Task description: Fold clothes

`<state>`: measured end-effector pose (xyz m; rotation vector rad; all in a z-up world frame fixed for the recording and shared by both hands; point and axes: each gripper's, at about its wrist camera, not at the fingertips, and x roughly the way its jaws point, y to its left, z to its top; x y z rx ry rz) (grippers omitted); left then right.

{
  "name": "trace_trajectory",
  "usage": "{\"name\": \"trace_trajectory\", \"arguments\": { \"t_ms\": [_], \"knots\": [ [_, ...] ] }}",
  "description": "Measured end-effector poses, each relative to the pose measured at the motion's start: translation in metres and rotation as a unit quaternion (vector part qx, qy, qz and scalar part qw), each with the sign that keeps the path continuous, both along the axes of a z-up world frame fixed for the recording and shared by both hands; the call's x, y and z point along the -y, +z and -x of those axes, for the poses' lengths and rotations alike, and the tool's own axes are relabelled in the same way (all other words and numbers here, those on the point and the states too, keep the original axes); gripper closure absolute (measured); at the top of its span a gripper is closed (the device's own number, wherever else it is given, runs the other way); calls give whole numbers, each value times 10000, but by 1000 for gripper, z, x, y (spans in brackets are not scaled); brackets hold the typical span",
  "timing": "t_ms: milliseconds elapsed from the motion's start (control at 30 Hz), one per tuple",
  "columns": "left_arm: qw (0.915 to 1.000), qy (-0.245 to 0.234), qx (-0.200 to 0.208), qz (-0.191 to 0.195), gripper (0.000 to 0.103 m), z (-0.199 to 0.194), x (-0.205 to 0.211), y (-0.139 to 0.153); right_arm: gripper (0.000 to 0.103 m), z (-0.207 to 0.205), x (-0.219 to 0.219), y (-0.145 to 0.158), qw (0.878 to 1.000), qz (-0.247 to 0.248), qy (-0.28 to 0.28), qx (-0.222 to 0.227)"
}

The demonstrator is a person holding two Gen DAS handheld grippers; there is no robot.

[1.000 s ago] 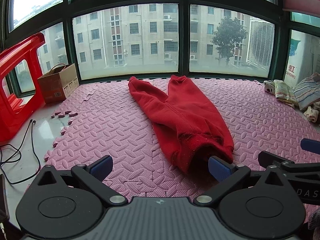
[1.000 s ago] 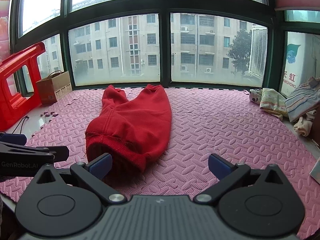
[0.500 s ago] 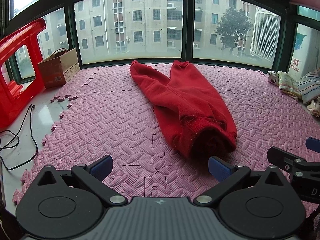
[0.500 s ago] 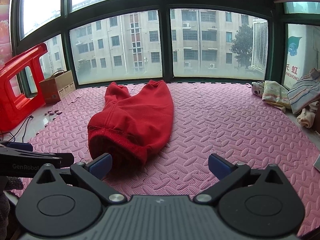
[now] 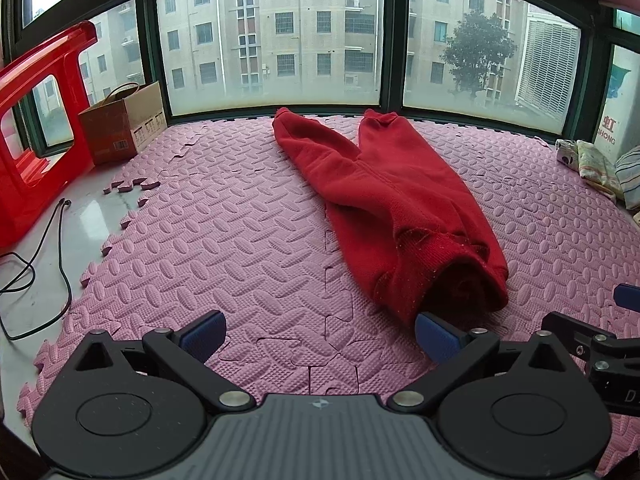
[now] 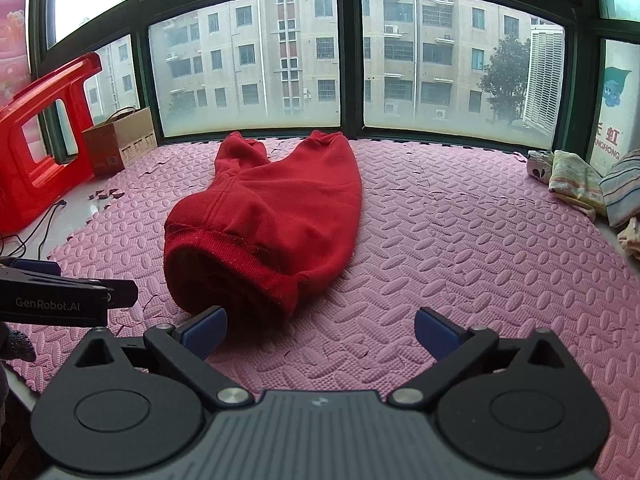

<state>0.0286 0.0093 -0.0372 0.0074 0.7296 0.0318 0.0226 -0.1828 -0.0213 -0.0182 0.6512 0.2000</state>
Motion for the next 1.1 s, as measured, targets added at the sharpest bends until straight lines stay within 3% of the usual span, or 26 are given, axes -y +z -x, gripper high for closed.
{"name": "trace_trajectory", "arguments": {
  "t_ms": [300,367,467,533,767,933,1000,1100],
  "knots": [
    [9985,-545,-26,-2,22,-20,11,-12,23,-34,-8,-21,9991,-24,206,-378],
    [9980,-637,-43,34,28,-26,13,-14,34,-41,-10,-23,9988,-34,251,-427],
    [9968,-795,-83,64,41,-34,15,-18,43,-48,-13,-27,9984,-87,308,-473],
    [9961,-876,-96,110,44,-36,16,-20,48,-53,-15,-29,9981,-123,346,-503],
    [9933,-1132,-172,133,76,-40,20,-28,95,-66,-16,-30,9980,-264,347,-459],
    [9914,-1307,24,101,73,-29,18,-16,98,-60,-11,-6,9993,-185,335,29],
    [9904,-1359,233,-58,57,-24,20,-7,98,-60,-10,8,9987,-168,437,194],
    [9866,-1477,584,-364,50,-15,24,6,98,-61,-10,24,9975,-210,588,336]
  ]
}}
